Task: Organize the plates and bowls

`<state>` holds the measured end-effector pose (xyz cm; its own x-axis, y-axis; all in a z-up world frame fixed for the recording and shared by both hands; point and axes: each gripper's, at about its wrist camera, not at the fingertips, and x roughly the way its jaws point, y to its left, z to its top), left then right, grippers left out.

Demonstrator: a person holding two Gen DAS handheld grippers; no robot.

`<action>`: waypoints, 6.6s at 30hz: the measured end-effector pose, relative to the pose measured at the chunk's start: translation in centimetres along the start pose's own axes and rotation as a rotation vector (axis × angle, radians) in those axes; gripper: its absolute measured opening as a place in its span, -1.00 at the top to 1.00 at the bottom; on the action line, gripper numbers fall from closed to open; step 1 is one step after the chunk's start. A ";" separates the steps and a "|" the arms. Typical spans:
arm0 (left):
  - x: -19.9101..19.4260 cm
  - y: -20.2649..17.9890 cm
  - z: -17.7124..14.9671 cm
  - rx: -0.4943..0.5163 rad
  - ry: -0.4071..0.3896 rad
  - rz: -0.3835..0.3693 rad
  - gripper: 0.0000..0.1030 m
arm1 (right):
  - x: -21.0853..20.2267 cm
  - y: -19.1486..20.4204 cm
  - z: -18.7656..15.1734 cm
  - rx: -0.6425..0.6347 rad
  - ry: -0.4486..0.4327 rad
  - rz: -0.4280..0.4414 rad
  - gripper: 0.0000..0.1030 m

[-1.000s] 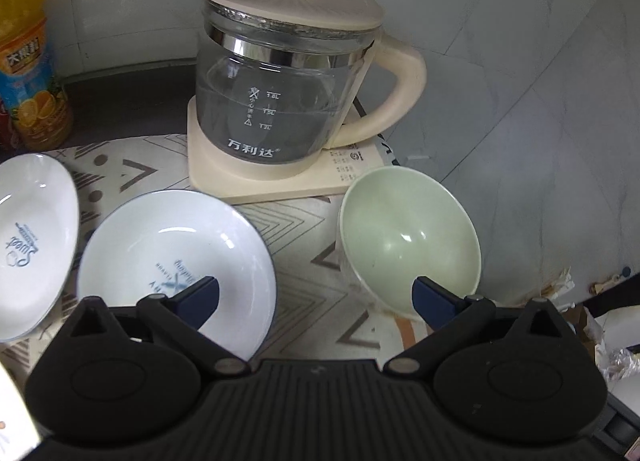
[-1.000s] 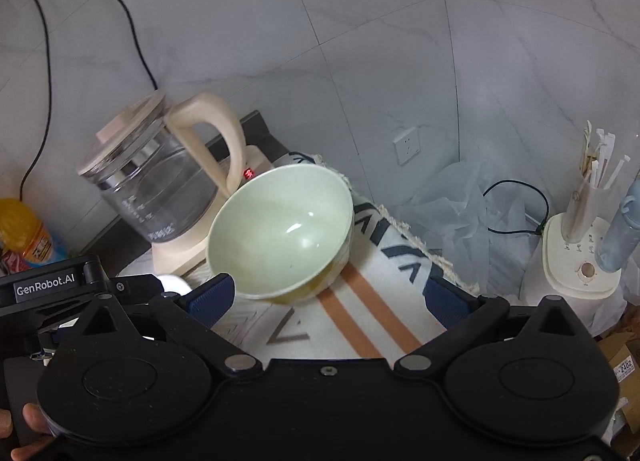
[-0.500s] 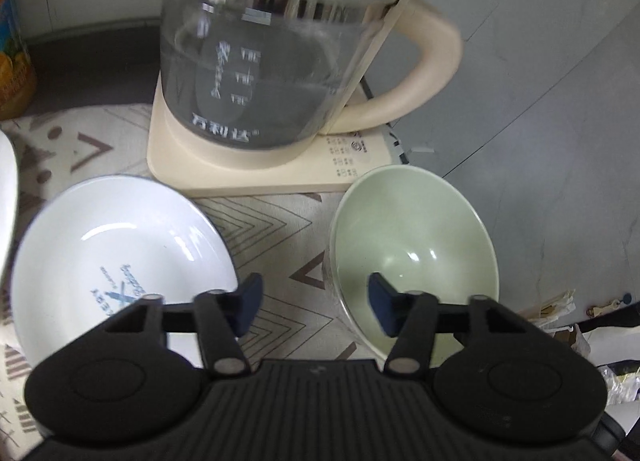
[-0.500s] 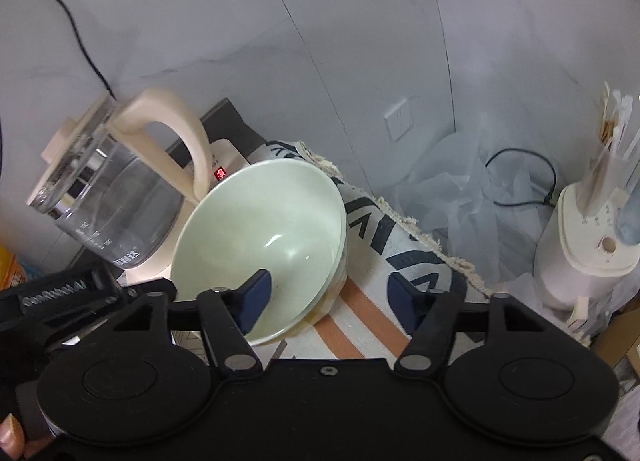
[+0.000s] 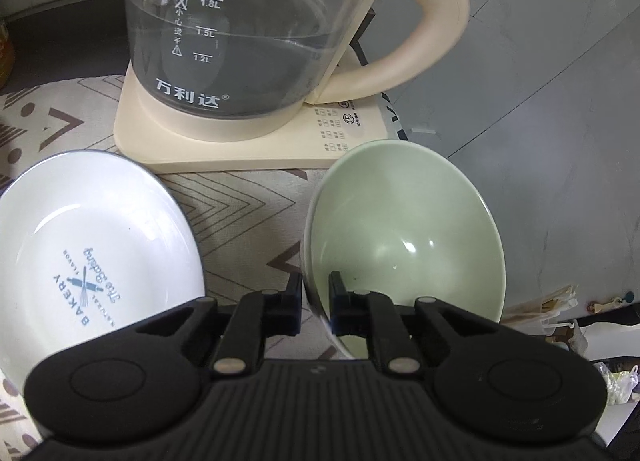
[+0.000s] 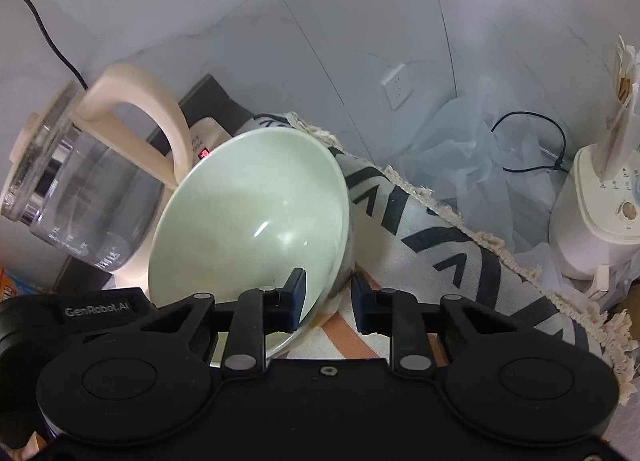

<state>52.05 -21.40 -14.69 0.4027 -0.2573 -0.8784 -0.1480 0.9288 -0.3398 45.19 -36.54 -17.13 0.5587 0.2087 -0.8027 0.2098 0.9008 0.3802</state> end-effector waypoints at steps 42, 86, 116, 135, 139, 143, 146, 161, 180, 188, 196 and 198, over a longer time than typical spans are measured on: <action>-15.9 2.5 -8.5 -0.041 -0.202 -0.036 0.76 | -13.9 3.2 -4.8 -0.126 -0.139 0.112 0.54; -17.9 10.5 -17.0 -0.134 -0.142 0.060 0.71 | -16.1 5.0 -14.7 -0.309 -0.010 0.150 0.44; -18.5 11.0 -16.7 -0.129 -0.171 0.187 -0.31 | -15.5 5.4 -14.3 -0.388 -0.028 0.157 -0.22; -20.9 13.9 -18.2 -0.180 -0.165 0.251 -0.38 | -14.7 3.3 -15.5 -0.382 0.065 0.129 -0.40; -21.8 14.9 -18.7 -0.197 -0.172 0.263 -0.53 | -15.4 3.5 -15.2 -0.389 0.049 0.149 -0.52; -22.5 16.2 -19.3 -0.201 -0.177 0.268 -0.62 | -16.1 4.3 -15.1 -0.412 0.047 0.179 -0.62; -22.7 17.5 -19.5 -0.216 -0.166 0.271 -0.63 | -16.3 5.3 -15.4 -0.438 0.049 0.194 -0.67; -24.6 23.8 -19.0 -0.234 -0.168 0.272 -0.64 | -17.7 12.2 -17.5 -0.555 0.085 0.268 -0.95; -26.4 32.8 -15.6 -0.243 -0.133 0.245 -0.64 | -14.4 22.4 -22.4 -0.657 0.141 0.234 -0.95; -25.7 35.1 -13.1 -0.200 -0.120 0.216 -0.64 | -12.7 24.8 -23.8 -0.652 0.148 0.194 -0.95; -24.6 36.5 -10.5 -0.162 -0.129 0.172 -0.64 | -11.3 26.5 -24.3 -0.613 0.111 0.159 -0.95; -24.3 36.6 -9.9 -0.145 -0.134 0.154 -0.64 | -11.0 26.9 -24.4 -0.597 0.102 0.151 -0.94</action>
<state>27.93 16.20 -9.07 0.4804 -0.0693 -0.8743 -0.3411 0.9036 -0.2590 25.15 -5.34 -9.28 0.4612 0.3595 -0.8112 -0.3669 0.9097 0.1945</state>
